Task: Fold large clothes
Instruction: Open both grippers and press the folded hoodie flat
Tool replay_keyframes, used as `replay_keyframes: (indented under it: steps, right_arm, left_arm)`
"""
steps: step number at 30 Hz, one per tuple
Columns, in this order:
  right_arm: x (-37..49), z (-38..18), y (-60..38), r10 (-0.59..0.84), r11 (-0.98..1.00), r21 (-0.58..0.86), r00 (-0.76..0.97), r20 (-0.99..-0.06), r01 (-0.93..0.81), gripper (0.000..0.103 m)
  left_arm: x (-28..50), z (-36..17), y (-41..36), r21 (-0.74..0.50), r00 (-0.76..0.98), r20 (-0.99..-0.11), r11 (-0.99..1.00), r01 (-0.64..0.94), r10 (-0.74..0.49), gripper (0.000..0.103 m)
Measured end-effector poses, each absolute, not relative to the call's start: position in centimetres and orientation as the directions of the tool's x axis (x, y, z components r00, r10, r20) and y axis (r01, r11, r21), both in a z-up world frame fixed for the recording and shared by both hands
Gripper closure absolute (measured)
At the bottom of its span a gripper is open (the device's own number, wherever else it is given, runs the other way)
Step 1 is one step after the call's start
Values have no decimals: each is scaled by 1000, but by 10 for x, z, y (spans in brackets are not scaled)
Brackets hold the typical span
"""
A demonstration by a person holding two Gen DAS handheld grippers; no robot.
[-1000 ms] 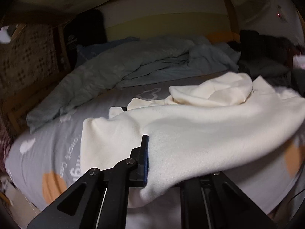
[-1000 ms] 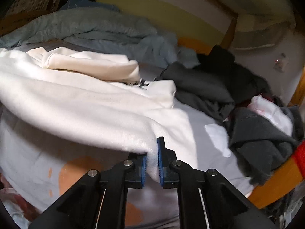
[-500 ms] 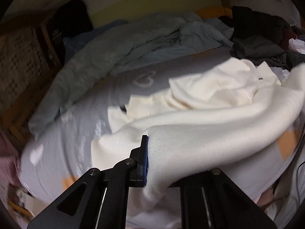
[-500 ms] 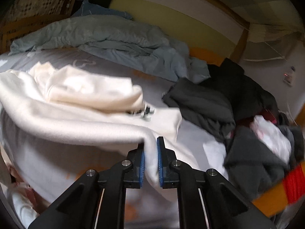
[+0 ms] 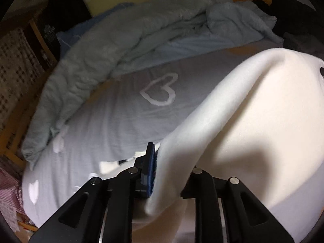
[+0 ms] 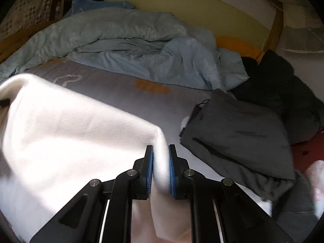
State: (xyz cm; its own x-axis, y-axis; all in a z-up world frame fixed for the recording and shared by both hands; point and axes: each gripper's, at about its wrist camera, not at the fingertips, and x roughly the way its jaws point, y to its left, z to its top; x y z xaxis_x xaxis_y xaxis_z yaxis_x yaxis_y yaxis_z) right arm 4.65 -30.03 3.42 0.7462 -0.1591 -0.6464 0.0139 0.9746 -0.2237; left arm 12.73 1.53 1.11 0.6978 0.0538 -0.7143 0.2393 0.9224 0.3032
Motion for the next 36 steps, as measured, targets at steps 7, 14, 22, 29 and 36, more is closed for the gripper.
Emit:
replay_keyframes:
  steps: [7, 14, 22, 29, 36]
  right_arm:
    - [29, 17, -298, -375, 879, -432, 853, -364, 202, 20]
    - [-12, 56, -318, -437, 886, -279, 868, -235, 370, 16]
    - [-63, 38, -309, -138, 988, 9, 904, -406, 155, 0]
    - [-2, -7, -319, 26, 992, 117, 801, -599, 54, 16]
    - [93, -20, -348, -38, 986, 107, 794, -607, 129, 34]
  left_arm:
    - [146, 3, 36, 271, 716, -694, 948, 167, 72, 24]
    - [107, 41, 49, 288, 892, -449, 953, 98, 45, 13]
    - [80, 59, 55, -20, 933, -335, 991, 130, -129, 6]
    - [131, 28, 38, 128, 935, -344, 991, -39, 82, 5]
    - [173, -1, 69, 112, 845, -502, 983, -145, 182, 0]
